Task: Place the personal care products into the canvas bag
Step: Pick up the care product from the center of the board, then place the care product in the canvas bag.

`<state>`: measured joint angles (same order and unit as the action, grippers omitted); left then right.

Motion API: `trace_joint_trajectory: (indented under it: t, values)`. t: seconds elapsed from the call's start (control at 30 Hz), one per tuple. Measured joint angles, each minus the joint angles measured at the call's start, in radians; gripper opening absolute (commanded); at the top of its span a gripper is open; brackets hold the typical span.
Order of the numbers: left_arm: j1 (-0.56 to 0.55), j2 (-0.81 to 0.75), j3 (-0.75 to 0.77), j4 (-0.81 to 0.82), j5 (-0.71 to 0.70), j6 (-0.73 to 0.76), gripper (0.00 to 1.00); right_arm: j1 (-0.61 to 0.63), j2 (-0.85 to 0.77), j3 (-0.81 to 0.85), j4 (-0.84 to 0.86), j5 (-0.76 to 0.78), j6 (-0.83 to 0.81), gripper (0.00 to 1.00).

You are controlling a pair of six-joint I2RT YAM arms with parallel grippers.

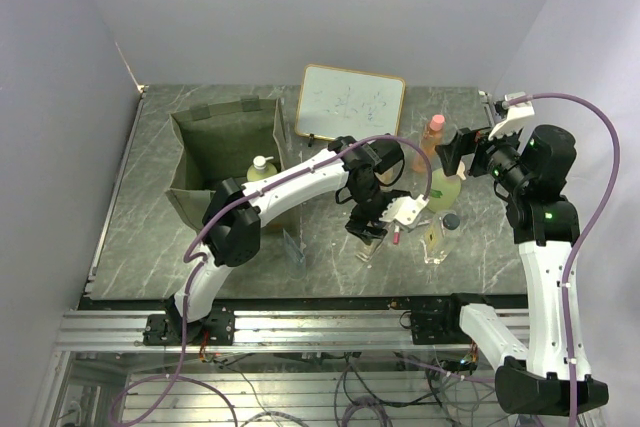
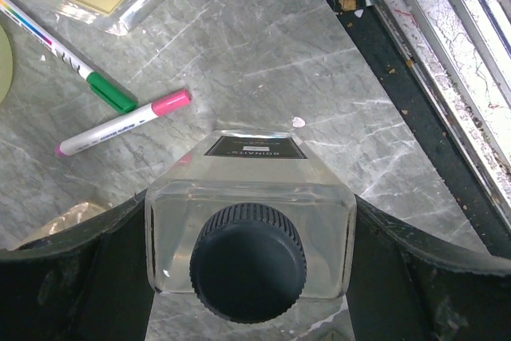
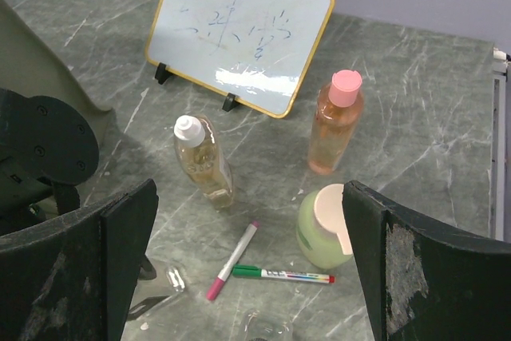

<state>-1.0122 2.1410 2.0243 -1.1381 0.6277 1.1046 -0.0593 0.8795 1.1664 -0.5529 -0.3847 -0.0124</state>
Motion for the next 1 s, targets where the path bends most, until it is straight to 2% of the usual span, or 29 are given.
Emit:
trace_joint_trajectory:
  t: [0.2, 0.6, 1.0]
  values:
    - [0.0, -0.038, -0.021, -0.008, -0.028, -0.04, 0.07, -0.001, 0.002, 0.0, 0.0, 0.0, 0.0, 1.0]
    - [0.01, -0.208, -0.032, -0.014, -0.082, -0.138, 0.07, -0.002, 0.066, 0.001, -0.028, 0.0, -0.029, 1.0]
    - [0.071, -0.34, 0.068, -0.027, -0.147, -0.207, 0.07, -0.002, 0.158, 0.087, -0.058, -0.011, -0.059, 1.0]
